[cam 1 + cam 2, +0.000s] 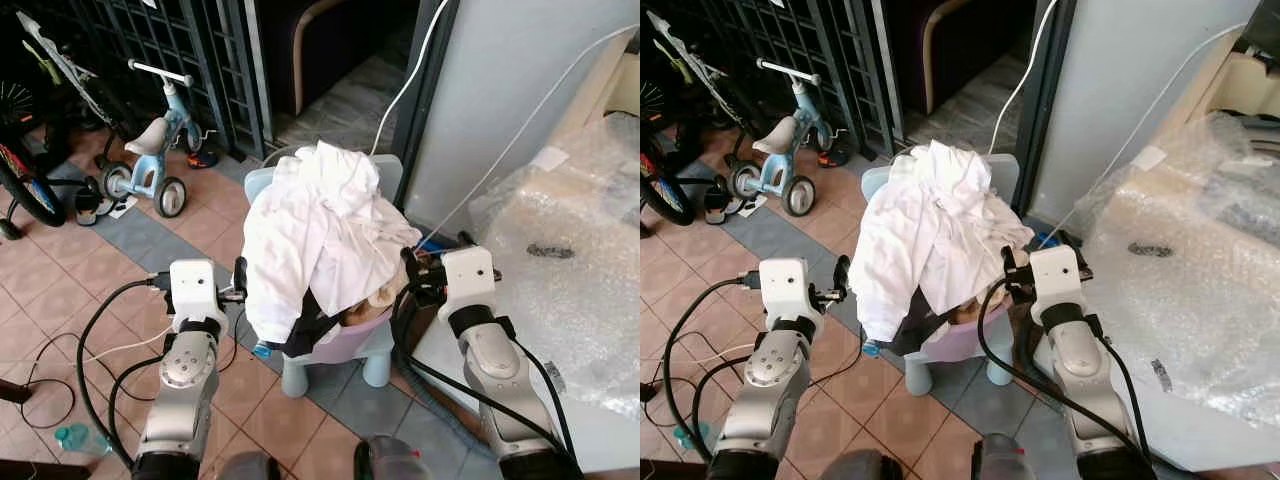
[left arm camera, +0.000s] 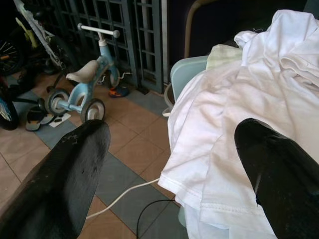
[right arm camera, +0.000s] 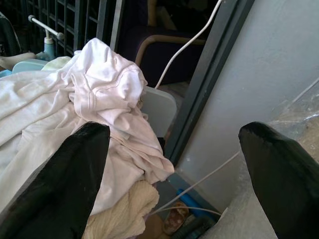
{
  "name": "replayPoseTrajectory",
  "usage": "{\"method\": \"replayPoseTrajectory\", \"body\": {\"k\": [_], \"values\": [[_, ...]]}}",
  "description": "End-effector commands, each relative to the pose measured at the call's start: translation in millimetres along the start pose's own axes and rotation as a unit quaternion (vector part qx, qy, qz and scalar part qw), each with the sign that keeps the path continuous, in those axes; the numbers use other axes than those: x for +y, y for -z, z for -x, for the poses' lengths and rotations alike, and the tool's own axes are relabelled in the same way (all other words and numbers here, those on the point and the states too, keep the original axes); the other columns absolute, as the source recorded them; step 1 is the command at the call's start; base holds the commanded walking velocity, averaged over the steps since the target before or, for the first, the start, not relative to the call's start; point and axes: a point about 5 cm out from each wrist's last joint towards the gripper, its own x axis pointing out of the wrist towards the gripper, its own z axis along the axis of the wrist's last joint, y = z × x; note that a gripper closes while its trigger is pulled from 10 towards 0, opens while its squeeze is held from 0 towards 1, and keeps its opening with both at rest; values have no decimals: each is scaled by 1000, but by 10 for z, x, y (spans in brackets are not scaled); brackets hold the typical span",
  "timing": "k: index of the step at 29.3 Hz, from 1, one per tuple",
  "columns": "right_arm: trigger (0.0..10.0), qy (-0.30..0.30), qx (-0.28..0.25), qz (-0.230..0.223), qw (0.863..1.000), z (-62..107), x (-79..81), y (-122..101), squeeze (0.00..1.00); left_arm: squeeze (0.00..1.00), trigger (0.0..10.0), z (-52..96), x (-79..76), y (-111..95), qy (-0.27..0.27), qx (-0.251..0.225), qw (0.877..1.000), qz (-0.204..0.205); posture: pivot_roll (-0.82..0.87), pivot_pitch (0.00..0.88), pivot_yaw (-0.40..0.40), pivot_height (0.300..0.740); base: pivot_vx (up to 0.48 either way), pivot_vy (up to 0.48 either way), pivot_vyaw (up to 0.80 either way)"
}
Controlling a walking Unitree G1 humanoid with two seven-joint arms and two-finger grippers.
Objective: Clothes washing
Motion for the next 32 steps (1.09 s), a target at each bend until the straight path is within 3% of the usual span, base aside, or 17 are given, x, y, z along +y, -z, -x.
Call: {"method": "replayPoseTrajectory", "body": {"k": [1,10,15,21,32], "values": [[10000,-6,1,2,1000,-9,52,18,0,0,10000,-9,67,34,-7,2,1000,-14,19,0,-23,740,0,0,0],[10000,-6,-9,10,1000,-59,15,-21,0,0,10000,-34,-31,13,1,-2,1000,-4,-3,24,-3,740,0,0,0],[10000,-20,-25,15,999,-60,42,-92,0,0,10000,-5,52,-55,-12,-3,1000,9,0,53,11,740,0,0,0],[10000,-12,-14,-12,1000,-91,38,-96,0,0,10000,-20,113,-131,-5,-9,1000,16,-4,108,-3,740,0,0,800],[10000,-23,-12,-16,1000,-119,96,-105,0,0,10000,-61,82,-181,-5,-7,1000,29,-9,115,3,740,0,0,93]]}}
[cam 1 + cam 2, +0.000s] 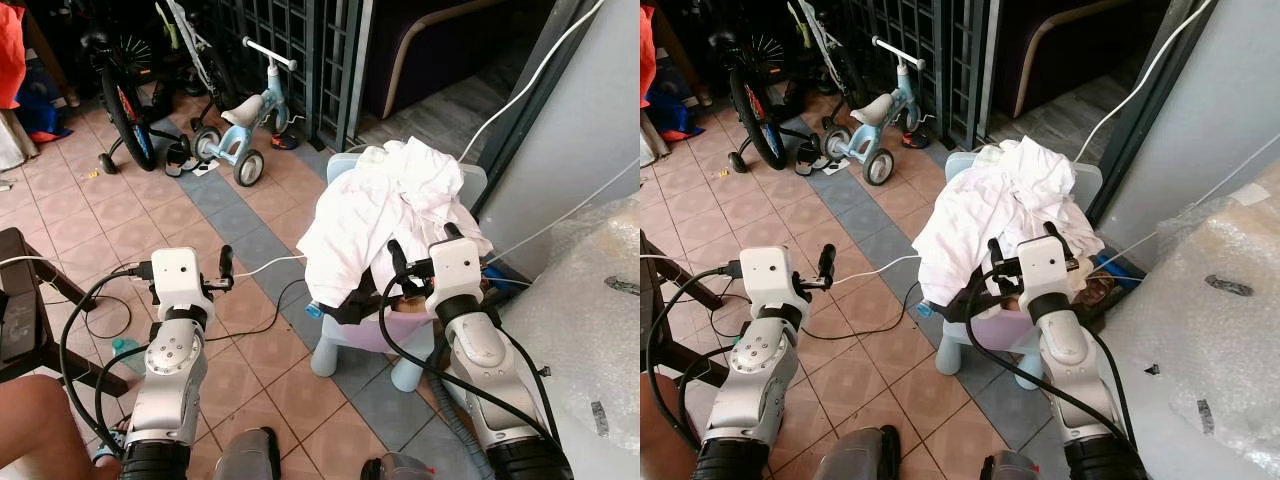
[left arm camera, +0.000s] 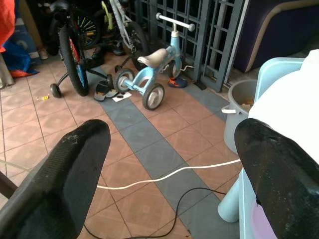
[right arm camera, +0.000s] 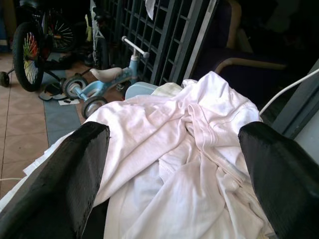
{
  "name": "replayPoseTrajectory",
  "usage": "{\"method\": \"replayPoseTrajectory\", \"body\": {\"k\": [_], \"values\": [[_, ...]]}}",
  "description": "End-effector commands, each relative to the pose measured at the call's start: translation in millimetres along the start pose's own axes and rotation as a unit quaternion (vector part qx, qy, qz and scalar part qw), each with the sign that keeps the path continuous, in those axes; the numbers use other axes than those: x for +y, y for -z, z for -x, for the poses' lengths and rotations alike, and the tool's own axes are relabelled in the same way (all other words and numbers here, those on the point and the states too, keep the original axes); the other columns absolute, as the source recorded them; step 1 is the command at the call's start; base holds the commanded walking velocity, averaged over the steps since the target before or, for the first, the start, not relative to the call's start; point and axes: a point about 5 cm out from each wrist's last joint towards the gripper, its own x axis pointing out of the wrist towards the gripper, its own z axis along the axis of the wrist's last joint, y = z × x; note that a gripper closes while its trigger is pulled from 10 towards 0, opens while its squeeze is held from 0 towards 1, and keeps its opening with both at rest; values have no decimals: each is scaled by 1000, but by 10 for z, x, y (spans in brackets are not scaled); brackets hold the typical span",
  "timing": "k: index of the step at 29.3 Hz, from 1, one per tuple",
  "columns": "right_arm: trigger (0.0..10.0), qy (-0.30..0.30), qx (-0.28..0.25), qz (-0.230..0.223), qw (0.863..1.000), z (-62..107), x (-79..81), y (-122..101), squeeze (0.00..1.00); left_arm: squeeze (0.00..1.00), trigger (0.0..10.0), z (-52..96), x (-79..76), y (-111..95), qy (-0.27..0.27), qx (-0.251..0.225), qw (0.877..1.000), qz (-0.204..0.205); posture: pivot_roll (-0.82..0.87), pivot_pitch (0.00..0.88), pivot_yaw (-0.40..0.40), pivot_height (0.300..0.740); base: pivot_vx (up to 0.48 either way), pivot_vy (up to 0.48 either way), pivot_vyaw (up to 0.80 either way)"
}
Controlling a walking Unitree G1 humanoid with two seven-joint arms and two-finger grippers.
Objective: Clothes washing
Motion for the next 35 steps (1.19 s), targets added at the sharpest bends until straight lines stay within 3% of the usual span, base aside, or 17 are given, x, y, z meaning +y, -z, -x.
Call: {"method": "replayPoseTrajectory", "body": {"k": [1,10,35], "values": [[10000,-6,2,-3,1000,-30,13,-18,0,0,10000,-13,-26,-42,6,-2,1000,2,-7,121,5,740,0,0,0],[10000,-45,78,2,996,-48,153,210,0,0,10000,-14,-43,-28,17,9,1000,-3,5,127,20,740,172,0,0],[10000,-51,110,15,993,-106,224,299,0,0,10000,-38,-23,-7,30,28,999,-31,26,120,36,740,317,0,0]]}}
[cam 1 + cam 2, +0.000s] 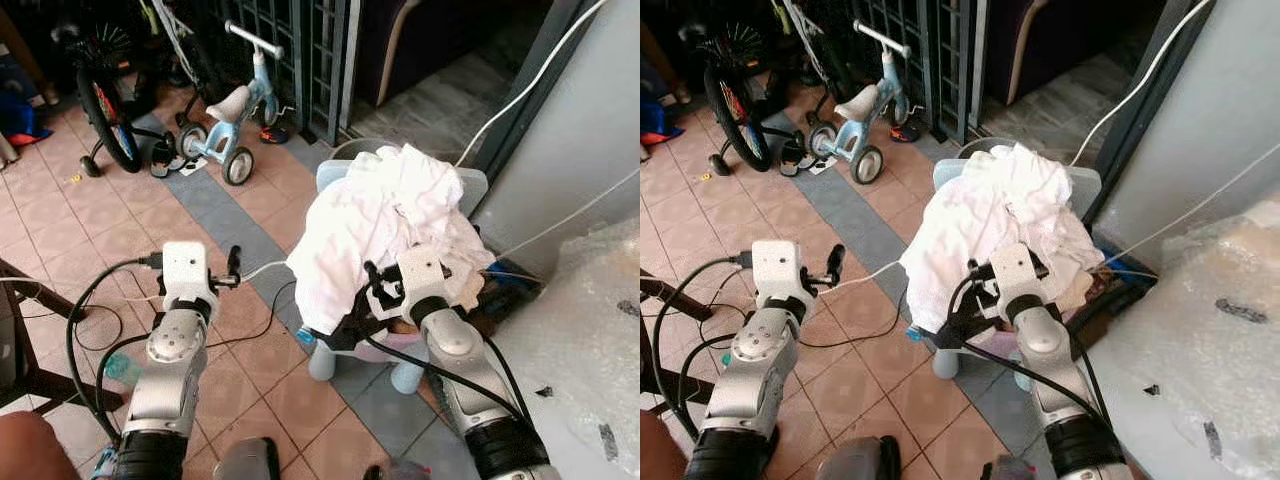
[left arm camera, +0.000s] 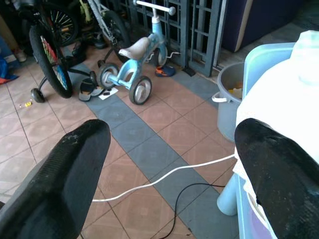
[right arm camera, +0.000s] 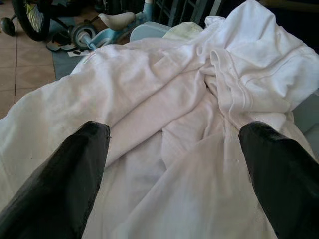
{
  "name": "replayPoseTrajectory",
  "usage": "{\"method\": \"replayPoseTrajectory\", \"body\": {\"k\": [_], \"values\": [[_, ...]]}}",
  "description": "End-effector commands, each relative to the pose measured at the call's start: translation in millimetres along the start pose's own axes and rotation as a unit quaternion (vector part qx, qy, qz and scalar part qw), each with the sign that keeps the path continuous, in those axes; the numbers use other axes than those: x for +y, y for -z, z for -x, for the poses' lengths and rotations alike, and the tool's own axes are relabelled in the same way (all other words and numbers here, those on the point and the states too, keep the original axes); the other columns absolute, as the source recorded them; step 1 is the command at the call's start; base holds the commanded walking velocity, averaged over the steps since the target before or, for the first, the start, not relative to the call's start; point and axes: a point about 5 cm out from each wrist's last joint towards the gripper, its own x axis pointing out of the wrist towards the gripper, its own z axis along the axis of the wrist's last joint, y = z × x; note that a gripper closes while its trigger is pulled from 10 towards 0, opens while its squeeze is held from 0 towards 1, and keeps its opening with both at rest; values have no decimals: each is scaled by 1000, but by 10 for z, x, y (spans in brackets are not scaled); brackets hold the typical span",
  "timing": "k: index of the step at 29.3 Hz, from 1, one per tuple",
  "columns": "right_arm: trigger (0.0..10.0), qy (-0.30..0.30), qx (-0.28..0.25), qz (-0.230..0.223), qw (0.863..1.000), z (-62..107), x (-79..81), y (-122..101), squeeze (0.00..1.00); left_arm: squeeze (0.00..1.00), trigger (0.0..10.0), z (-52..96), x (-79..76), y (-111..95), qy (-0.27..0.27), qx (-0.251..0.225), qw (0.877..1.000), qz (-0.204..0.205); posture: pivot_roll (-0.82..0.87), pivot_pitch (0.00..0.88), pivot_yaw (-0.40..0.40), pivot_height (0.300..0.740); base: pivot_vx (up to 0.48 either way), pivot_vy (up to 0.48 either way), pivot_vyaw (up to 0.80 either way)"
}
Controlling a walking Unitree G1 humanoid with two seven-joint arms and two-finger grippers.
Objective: Clothes washing
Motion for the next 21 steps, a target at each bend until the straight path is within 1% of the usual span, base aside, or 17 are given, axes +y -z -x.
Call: {"method": "replayPoseTrajectory", "body": {"k": [1,7,9,14,19,21], "values": [[10000,-5,6,0,1000,-18,35,2,0,0,10000,3,37,13,-5,6,1000,-7,26,120,37,740,371,0,0],[10000,-10,11,2,1000,-31,49,6,0,0,10000,0,35,11,-6,8,1000,-6,24,125,37,740,311,0,0],[10000,-15,14,4,1000,-31,60,19,0,0,10000,-1,58,27,-16,15,1000,-12,23,128,38,740,0,0,0],[10000,-15,23,0,1000,-35,66,35,0,0,10000,-13,61,29,-17,19,1000,-14,26,135,42,740,0,0,0],[10000,-26,38,4,999,-59,91,43,0,0,10000,-22,64,0,-22,26,999,-28,41,175,47,740,0,0,0],[10000,-35,54,7,998,-59,116,73,0,0,10000,8,67,-22,-25,28,999,-32,62,204,56,740,0,0,0]]}}
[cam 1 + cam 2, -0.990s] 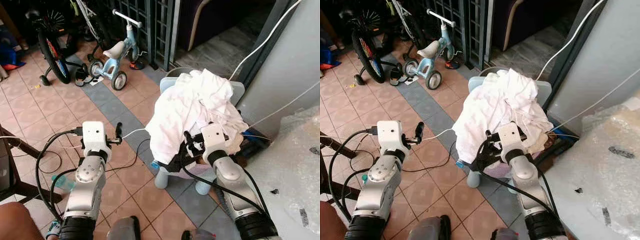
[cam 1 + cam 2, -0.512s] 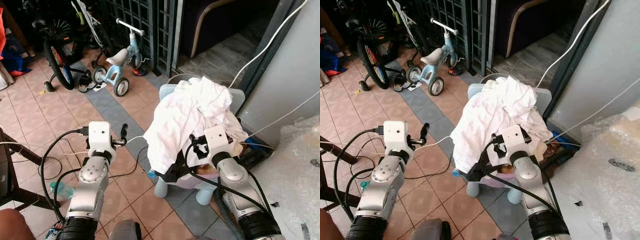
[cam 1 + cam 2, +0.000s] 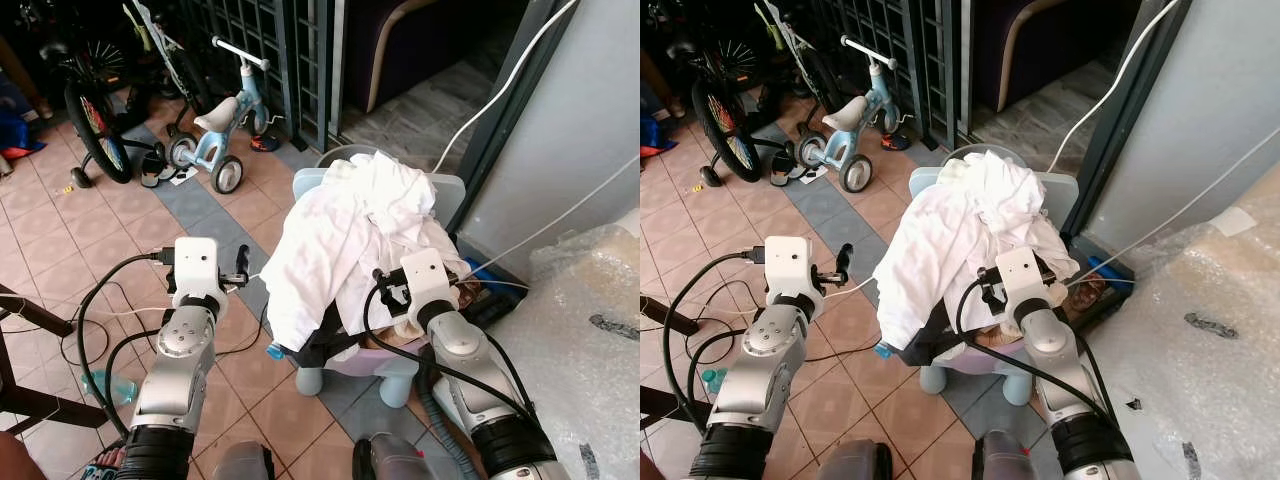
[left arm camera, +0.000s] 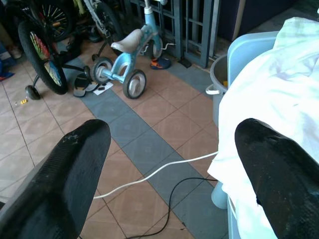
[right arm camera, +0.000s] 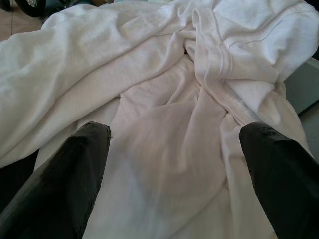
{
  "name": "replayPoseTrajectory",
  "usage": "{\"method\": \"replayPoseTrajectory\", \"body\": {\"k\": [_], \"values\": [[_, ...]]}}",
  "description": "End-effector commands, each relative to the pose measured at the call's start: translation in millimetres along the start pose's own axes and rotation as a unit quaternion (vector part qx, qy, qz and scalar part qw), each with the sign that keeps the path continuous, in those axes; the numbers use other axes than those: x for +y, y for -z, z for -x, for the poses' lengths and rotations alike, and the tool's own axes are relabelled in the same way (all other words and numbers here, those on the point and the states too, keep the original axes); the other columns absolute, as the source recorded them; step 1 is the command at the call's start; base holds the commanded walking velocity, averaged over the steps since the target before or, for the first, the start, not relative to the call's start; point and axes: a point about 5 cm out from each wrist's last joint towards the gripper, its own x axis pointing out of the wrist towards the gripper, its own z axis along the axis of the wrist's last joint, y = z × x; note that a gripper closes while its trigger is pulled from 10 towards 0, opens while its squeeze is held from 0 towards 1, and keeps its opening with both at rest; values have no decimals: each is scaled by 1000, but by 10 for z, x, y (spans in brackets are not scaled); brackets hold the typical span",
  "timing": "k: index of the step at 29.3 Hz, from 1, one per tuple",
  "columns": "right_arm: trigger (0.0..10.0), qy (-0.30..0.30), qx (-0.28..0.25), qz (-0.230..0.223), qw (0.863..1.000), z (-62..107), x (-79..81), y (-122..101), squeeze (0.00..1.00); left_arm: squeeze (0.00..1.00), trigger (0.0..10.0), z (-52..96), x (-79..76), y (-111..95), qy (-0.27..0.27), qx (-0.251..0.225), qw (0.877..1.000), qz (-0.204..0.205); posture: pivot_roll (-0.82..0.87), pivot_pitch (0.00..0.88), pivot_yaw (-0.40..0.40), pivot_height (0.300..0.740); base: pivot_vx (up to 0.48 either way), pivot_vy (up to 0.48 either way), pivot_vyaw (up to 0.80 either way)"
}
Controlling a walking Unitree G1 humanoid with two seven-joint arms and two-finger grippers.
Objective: Clothes washing
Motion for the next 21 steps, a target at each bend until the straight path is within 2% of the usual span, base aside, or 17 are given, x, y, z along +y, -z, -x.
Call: {"method": "replayPoseTrajectory", "body": {"k": [1,4,8,9,10,14,21], "values": [[10000,-15,17,3,1000,-13,58,28,0,0,10000,41,52,-5,-12,6,1000,-9,62,204,56,740,0,0,0],[10000,-22,23,3,999,-17,91,28,0,0,10000,111,44,-14,-10,4,1000,-11,60,217,46,740,0,0,0],[10000,-9,32,-3,999,-103,129,8,0,0,10000,185,16,77,-5,19,1000,-9,60,211,43,740,0,0,0],[3294,-1,33,-2,999,-141,113,-17,0,0,10000,184,7,70,-3,19,1000,-9,63,210,42,740,0,0,0],[0,11,36,-5,999,-196,83,-48,0,0,10000,176,-3,44,-3,17,1000,-8,68,209,41,740,0,0,0],[0,35,48,-6,998,-325,26,-116,0,0,10000,157,-7,6,-6,16,1000,-7,76,212,34,740,0,0,0],[0,42,86,-13,995,-335,36,-2,0,0,10000,193,8,30,-10,22,1000,-4,79,215,27,740,0,0,0]]}}
